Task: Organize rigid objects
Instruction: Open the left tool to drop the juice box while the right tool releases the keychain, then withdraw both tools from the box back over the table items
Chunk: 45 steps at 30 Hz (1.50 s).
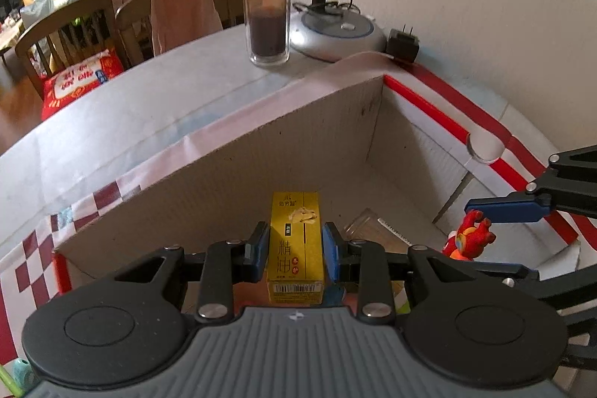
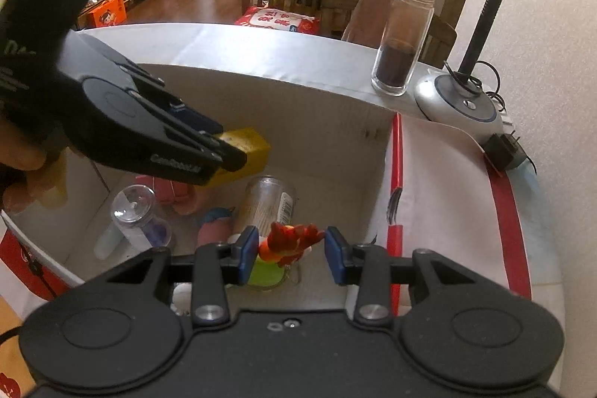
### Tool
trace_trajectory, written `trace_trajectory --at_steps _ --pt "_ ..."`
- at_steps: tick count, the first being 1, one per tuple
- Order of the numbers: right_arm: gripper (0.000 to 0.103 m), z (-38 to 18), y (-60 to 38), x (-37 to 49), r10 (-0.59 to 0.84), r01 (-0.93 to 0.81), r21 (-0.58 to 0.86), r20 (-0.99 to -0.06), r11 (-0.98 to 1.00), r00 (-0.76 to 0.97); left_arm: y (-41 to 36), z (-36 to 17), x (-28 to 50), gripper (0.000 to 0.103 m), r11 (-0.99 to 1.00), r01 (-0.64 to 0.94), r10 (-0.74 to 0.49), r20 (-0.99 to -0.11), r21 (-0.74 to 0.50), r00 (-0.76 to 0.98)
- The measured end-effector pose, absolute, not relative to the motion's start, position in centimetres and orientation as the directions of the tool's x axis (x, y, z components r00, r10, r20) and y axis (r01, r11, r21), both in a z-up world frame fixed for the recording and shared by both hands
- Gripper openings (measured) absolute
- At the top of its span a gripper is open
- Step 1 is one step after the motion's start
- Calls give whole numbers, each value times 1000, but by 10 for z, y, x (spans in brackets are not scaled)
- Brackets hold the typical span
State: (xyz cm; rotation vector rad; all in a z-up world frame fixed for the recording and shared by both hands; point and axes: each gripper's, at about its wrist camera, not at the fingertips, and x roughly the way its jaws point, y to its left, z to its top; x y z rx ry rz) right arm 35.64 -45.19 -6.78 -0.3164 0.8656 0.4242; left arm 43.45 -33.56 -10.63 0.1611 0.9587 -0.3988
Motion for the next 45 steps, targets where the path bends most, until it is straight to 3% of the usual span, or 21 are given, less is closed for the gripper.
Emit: trace_trajectory --at_steps 15,19,28,29,32,40,45 --pt "42 -71 -464 365 230 -438 -56 -788 897 571 -336 -109 431 30 923 380 -258 -838 -66 480" --pt "51 -68 -465 361 232 -433 -52 -784 900 576 -332 -101 424 30 923 378 -270 -824 -74 498" --pt "56 -50 -459 348 244 -424 -45 -760 905 602 -317 -75 399 31 923 370 -310 -781 -110 542" --pt "56 -48 -458 346 246 -423 -44 -758 905 605 -315 -71 396 32 923 370 -313 -775 -110 549" --pt "59 -41 -450 340 253 -426 -43 -749 904 612 -303 -60 382 58 925 362 -320 -751 -115 578" --pt "79 -22 -413 319 274 -434 -45 -716 900 642 -253 -34 342 62 936 332 -318 -694 -120 646" --pt "85 -13 -375 302 290 -448 -48 -699 893 653 -209 -21 312 66 947 301 -297 -669 -114 681"
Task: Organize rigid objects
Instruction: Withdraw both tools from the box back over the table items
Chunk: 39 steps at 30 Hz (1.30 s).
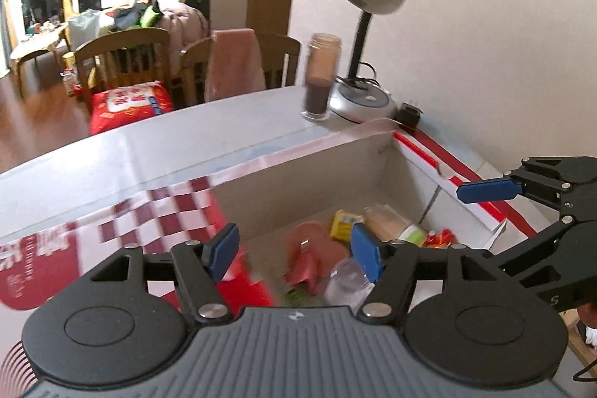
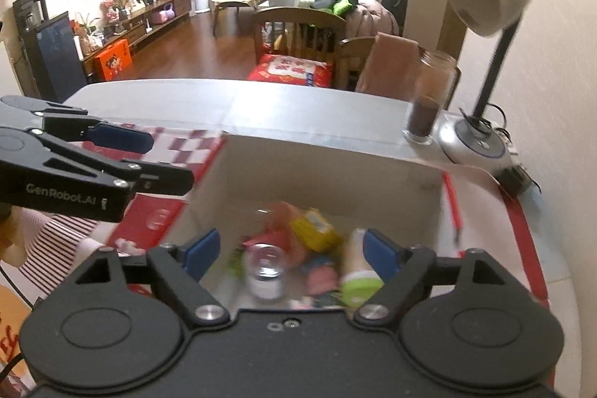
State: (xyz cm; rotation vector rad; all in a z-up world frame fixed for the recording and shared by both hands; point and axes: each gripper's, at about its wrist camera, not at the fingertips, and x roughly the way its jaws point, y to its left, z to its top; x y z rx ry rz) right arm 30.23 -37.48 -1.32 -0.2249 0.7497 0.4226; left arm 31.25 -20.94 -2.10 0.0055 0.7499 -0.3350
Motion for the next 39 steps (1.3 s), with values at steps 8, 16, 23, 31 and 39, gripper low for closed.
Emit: trace_trajectory --at_steps 8,16,23,31,39 --pt "90 -9 -309 273 346 -494 -25 -684 869 642 -135 -10 266 66 965 236 -253 -645 -115 721" --pt "98 -9 -250 253 397 -533 1 -668 846 630 -64 -11 223 75 980 165 -199 -629 -112 752" --pt "103 -11 -212 233 428 -551 22 -657 834 620 -18 -17 198 82 990 71 -129 -619 -118 775" --pt "103 -24 -188 245 407 -529 28 -675 848 616 11 -43 194 82 995 -12 -54 -631 -100 774" --pt "103 -48 -167 276 408 -595 -38 -693 803 594 31 -81 227 82 983 -122 -6 -687 -138 726"
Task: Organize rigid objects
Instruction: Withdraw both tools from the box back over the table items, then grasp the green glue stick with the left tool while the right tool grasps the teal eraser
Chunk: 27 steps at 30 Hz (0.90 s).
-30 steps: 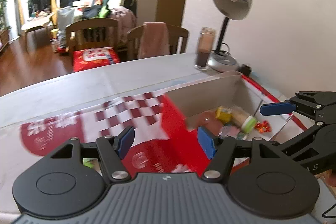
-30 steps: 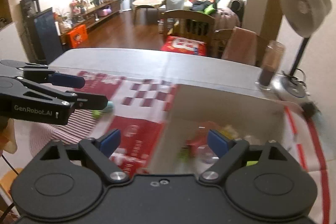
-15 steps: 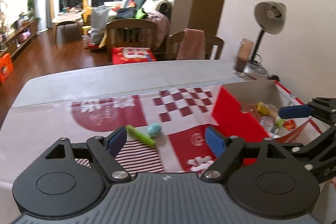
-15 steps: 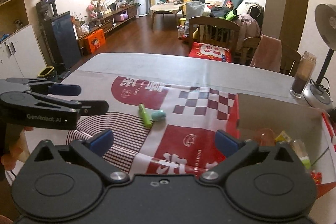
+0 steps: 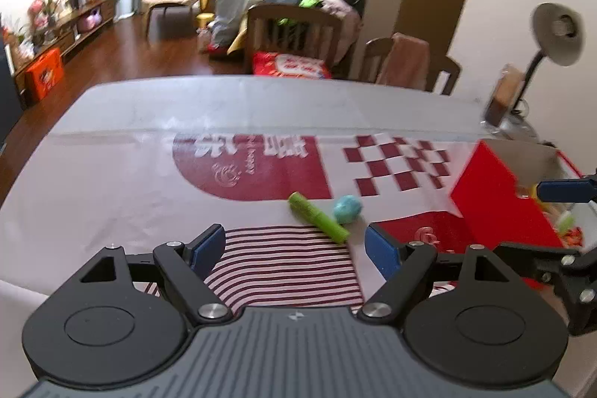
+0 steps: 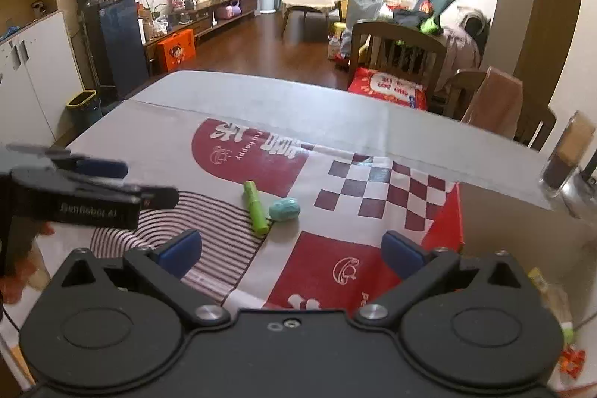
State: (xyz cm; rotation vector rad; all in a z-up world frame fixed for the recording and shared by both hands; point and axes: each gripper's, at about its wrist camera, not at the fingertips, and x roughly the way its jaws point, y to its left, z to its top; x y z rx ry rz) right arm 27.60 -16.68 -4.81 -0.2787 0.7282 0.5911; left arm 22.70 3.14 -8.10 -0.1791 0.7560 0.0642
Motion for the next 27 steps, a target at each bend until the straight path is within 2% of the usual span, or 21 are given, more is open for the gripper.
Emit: trace_trajectory --at_steps 9,18,27 --pt "102 -76 -150 348 351 -551 -18 -753 834 556 22 -122 268 82 982 -151 22 -723 -115 690" --pt "101 -110 -127 391 322 -511 28 -807 859 496 -8 -152 302 82 993 -113 47 -729 -42 683" --pt "92 -137 -101 410 296 -473 54 -840 879 455 -23 -169 322 82 992 -128 101 -710 15 697"
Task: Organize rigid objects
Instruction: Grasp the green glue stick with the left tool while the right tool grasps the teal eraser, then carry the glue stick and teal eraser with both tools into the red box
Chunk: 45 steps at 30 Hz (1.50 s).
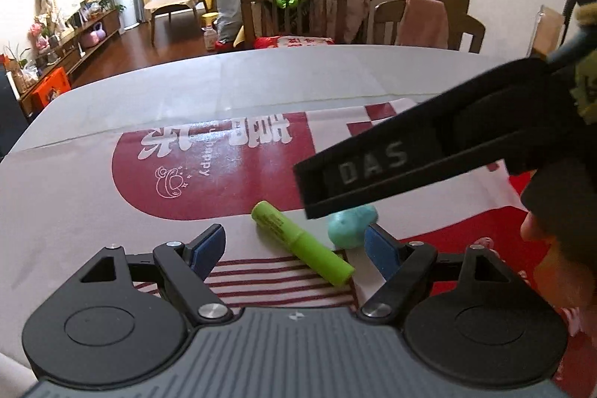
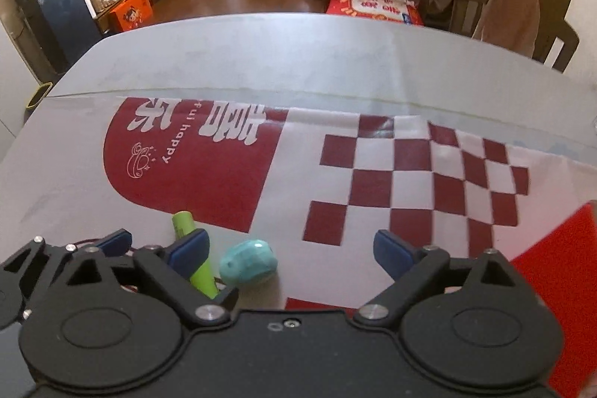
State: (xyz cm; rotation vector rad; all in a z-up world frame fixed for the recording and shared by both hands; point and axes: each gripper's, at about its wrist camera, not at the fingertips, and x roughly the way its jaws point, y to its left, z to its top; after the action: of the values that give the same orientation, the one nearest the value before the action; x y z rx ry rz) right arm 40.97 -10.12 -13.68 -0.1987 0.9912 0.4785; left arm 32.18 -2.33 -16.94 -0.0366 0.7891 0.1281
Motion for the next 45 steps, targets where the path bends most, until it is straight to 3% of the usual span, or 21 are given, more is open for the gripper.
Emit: trace_trajectory --at_steps 10,15,27,31,33,45 --pt "71 -150 -86 410 262 -454 41 -861 890 435 -12 -179 328 81 988 -156 103 -713 -10 694" --pt "58 -153 -86 408 239 -460 10 -864 888 443 -6 -185 329 60 986 -167 115 -731 2 672" --pt "33 -152 -110 395 274 -467 33 -845 884 459 8 -186 328 36 992 -124 97 -709 14 698" --pt "32 -152 -117 390 279 -464 40 -843 885 461 11 -185 329 28 992 -128 90 -710 0 699" --pt "32 -151 -120 386 278 -454 45 -843 890 461 13 -185 329 17 992 -128 88 -711 -3 698" --pt "32 -123 -127 350 325 -451 95 -824 887 465 21 -162 301 16 987 -142 42 -715 -81 698"
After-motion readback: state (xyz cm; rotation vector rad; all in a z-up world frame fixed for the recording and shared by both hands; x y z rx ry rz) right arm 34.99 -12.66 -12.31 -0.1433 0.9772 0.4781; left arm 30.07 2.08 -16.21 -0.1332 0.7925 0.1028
